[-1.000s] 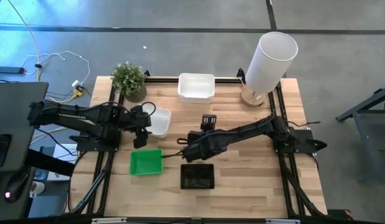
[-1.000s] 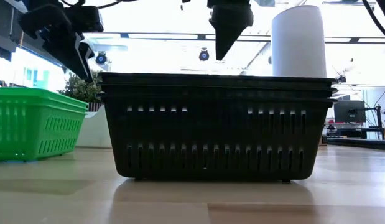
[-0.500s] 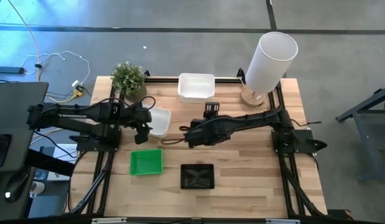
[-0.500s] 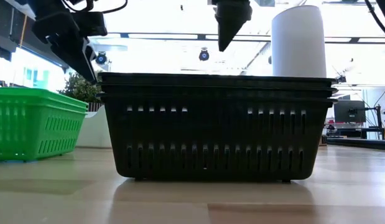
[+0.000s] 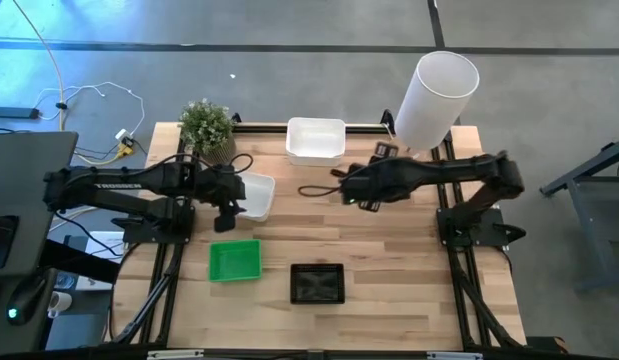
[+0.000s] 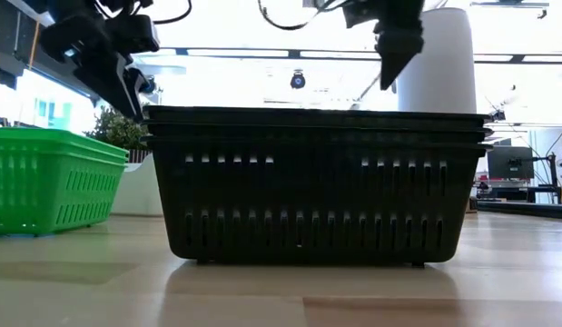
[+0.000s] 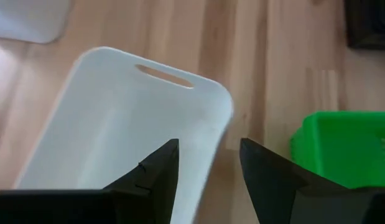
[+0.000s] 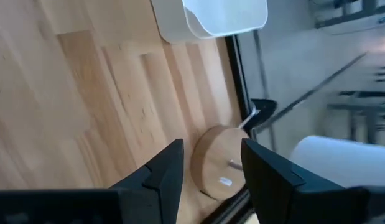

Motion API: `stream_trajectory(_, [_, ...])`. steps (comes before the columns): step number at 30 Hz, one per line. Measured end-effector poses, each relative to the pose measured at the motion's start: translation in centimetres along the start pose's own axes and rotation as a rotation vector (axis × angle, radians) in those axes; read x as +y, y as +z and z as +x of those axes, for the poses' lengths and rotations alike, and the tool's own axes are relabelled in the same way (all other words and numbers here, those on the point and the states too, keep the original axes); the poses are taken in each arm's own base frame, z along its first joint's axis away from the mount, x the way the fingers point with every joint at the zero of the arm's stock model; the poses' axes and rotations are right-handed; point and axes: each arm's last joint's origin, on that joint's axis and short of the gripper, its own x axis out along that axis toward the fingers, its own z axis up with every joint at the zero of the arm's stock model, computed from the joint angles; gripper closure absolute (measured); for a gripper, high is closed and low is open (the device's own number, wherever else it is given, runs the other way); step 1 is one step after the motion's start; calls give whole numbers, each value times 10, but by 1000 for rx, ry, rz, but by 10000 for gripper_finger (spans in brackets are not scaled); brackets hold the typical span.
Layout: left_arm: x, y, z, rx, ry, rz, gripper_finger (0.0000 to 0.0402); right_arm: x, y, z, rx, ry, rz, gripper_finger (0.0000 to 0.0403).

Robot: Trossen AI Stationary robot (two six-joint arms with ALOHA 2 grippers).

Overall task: Stack baskets by color
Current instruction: Stack the bottom white bin on the top white bin

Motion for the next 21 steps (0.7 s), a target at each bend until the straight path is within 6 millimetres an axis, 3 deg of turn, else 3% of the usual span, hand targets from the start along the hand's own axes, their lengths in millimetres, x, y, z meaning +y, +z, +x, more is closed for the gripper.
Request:
stream_trajectory(13, [-1,15,22,235,-46,5,245,-27,-60,-6,-189,100,181,256])
stream_trajectory(21, [-1,13,49,393,-44,16,245,-32,-76,-8,-240,125,221,256])
